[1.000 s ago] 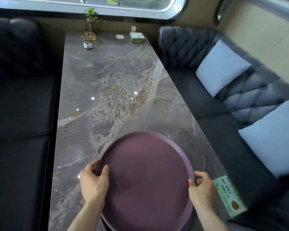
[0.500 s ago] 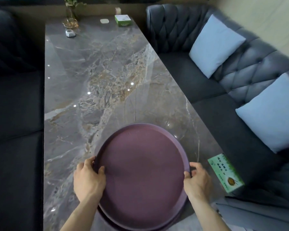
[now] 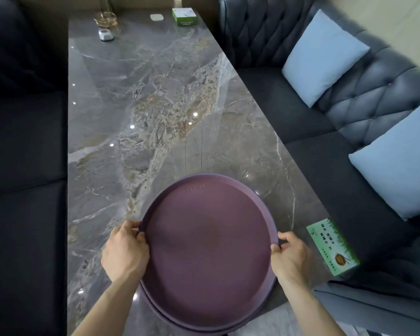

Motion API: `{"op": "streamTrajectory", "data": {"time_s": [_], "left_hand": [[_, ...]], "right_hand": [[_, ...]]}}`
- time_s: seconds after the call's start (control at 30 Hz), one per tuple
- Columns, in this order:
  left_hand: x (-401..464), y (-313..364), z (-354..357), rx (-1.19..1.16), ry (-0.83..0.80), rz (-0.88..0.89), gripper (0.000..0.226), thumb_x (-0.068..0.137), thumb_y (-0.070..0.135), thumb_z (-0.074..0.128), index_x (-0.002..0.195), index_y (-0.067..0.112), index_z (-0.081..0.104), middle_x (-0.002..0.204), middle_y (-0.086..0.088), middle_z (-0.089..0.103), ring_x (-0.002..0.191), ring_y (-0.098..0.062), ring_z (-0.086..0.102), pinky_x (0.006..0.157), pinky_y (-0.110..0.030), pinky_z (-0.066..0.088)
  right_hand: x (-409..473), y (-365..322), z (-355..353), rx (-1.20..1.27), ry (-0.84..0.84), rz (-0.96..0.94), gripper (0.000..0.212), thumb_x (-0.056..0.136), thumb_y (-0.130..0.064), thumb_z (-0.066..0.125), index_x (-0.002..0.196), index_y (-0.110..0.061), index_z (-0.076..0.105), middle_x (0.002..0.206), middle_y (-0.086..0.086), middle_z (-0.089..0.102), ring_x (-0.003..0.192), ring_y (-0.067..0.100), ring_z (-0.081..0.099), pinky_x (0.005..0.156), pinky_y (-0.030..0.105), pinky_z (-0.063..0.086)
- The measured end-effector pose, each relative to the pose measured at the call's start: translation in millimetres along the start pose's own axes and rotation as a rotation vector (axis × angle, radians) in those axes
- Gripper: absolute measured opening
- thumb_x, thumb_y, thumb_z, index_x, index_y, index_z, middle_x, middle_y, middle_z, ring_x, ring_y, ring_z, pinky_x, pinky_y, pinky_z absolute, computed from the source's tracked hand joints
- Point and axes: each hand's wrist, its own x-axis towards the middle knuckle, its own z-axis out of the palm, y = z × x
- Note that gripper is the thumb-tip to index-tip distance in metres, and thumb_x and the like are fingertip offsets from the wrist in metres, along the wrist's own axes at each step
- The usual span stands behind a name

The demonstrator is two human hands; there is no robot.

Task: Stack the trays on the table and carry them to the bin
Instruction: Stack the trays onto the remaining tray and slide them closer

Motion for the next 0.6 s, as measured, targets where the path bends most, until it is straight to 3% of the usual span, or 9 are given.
{"op": "streamTrajectory", "data": {"time_s": [0.47, 0.6], "left_hand": [[6, -7, -2, -0.011, -0.067, 0.002, 0.028, 0.085, 0.016, 0.052, 0.102, 0.031, 0.067, 0.103, -0.001, 0.071, 0.096, -0.032, 0.063, 0.083, -0.044, 0.048], [3, -12, -1, -0.019, -0.072, -0.001, 0.028, 0.085, 0.016, 0.053, 0.103, 0.031, 0.067, 0.102, -0.002, 0.072, 0.096, -0.031, 0.063, 0.081, -0.042, 0.046]], "right_hand": [[6, -2, -2, -0.061, -0.020, 0.006, 0.025, 0.081, -0.007, 0.071, 0.101, -0.022, 0.072, 0.088, 0.002, 0.070, 0.083, 0.028, 0.064, 0.074, 0.034, 0.052], [5, -5, -4, -0.061, -0.044, 0.023, 0.024, 0.080, -0.010, 0.072, 0.097, -0.026, 0.071, 0.083, -0.003, 0.069, 0.080, 0.026, 0.065, 0.072, 0.039, 0.057]]}}
